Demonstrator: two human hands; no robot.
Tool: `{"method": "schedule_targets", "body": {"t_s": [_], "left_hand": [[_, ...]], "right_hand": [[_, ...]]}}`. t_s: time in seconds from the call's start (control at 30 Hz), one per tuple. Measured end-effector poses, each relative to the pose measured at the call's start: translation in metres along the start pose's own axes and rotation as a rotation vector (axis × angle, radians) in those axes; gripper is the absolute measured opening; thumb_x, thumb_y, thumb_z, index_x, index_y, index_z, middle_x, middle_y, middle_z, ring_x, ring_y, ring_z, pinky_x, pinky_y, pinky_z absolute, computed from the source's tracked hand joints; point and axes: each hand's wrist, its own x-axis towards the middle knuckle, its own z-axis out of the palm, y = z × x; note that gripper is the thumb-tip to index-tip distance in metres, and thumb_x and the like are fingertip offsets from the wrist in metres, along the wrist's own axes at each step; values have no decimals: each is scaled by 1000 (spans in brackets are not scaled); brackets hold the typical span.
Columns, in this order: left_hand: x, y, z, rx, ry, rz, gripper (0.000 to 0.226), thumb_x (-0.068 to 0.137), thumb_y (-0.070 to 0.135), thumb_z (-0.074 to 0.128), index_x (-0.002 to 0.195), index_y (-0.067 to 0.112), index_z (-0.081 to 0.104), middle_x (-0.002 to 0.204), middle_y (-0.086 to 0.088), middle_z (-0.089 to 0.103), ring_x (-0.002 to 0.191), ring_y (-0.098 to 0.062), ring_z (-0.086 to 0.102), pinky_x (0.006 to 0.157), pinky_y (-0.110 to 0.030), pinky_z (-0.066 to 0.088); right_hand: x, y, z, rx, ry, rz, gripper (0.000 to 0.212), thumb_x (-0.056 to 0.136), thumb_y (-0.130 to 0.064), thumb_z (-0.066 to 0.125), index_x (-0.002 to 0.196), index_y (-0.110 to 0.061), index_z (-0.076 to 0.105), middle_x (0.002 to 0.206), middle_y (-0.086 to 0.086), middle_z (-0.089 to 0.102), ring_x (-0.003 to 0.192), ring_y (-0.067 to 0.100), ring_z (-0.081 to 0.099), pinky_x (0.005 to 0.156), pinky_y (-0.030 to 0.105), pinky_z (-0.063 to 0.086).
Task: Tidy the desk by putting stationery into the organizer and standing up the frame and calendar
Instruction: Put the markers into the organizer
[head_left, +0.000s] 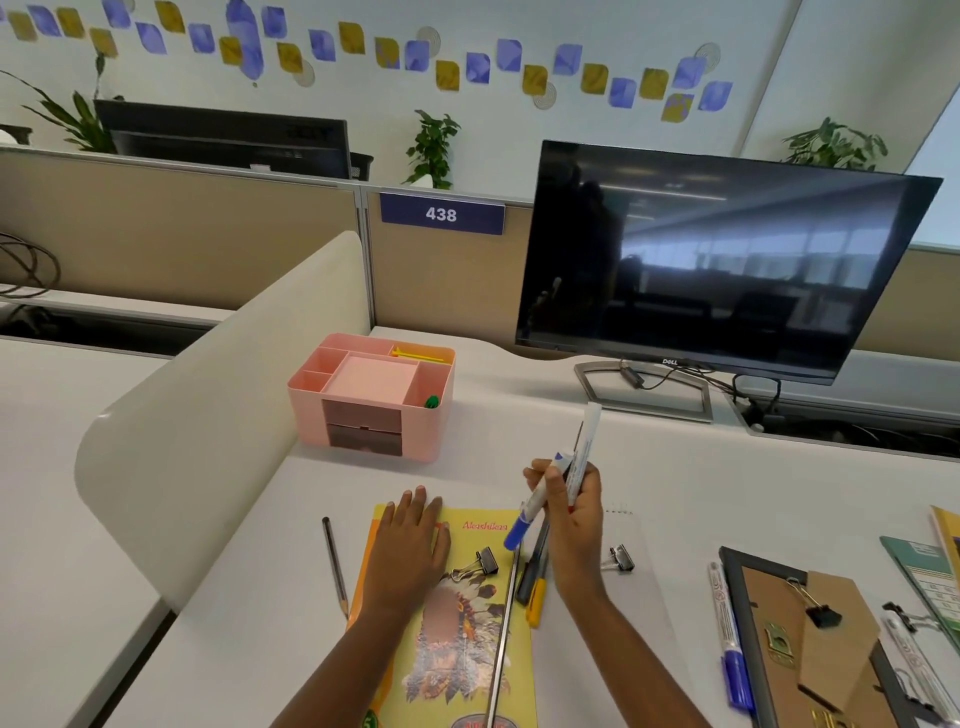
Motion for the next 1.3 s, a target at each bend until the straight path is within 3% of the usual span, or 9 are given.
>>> {"method": "schedule_targets", "body": {"t_s": [0.1, 0.2, 0.3, 0.43, 0.6, 0.73, 0.87, 1.13, 1.3], "left_hand": [[0, 0, -1, -9, 2, -2, 46, 79, 30, 34, 96, 10, 72, 100, -13, 72, 91, -28, 69, 73, -44, 55], [-1, 1, -1, -17, -2, -10, 46, 80, 31, 34, 96, 11, 72, 100, -12, 72, 91, -27, 69, 73, -43, 55], [-1, 1, -3, -30, -16, -17, 46, 80, 31, 35, 97, 11, 72, 101, -12, 72, 93, -27, 69, 74, -43, 55], [-2, 1, -4, -39, -24, -16, 45, 80, 32, 35, 96, 12, 73, 101, -11, 72, 93, -25, 69, 74, -42, 55], [-1, 2, -5, -41, -37, -18, 45, 79, 33, 36, 96, 13, 72, 100, -9, 72, 92, -23, 69, 73, -40, 55], [-2, 2, -5, -43, -57, -22, 45, 80, 31, 35, 97, 12, 73, 101, -10, 72, 94, -24, 69, 77, -41, 55], [-2, 1, -5, -68, -51, -50, 45, 81, 31, 35, 98, 12, 72, 103, -11, 71, 95, -26, 68, 79, -41, 54], [-3, 2, -7, -140, -91, -92, 49, 84, 33, 30, 105, 12, 69, 112, -12, 68, 103, -28, 65, 87, -42, 50], [-3, 4, -6, -114, -72, -54, 70, 85, 39, 7, 130, 11, 52, 138, -13, 48, 130, -29, 42, 109, -42, 27]], "right_hand": [[-6, 5, 18, -15, -38, -37, 50, 70, -69, 51, 95, -26, 44, 81, -8, 70, 80, 0, 64, 71, 15, 52], [-7, 11, 32, -73, -100, -49, 12, 88, -36, 49, 94, -29, 42, 84, -1, 64, 74, -3, 61, 66, 13, 50], [-12, 21, 36, -227, -182, -37, 29, 79, -57, 49, 96, -34, 40, 81, -6, 58, 68, -2, 59, 60, 17, 49], [-14, 41, 31, -425, -315, 24, 21, 91, -16, 53, 102, -28, 40, 92, -2, 54, 83, 9, 56, 73, 24, 48], [-7, 47, 33, -613, -462, 6, 21, 93, -16, 48, 113, -9, 47, 101, 4, 52, 91, 16, 50, 69, 11, 38], [11, 26, 43, -662, -441, -29, 22, 92, -17, 49, 111, -5, 48, 96, 5, 52, 83, 21, 55, 68, 27, 44], [46, -16, 60, -662, -361, -67, 28, 92, -17, 50, 115, -2, 50, 101, 16, 55, 81, 21, 58, 59, 18, 43], [112, -71, 97, -1214, -473, -124, 23, 88, -9, 53, 108, 3, 56, 113, 24, 56, 93, 37, 55, 67, 30, 32], [115, -75, 116, -1283, -506, -152, 24, 83, -2, 56, 107, 3, 57, 113, 23, 57, 101, 38, 57, 69, 33, 40]]}}
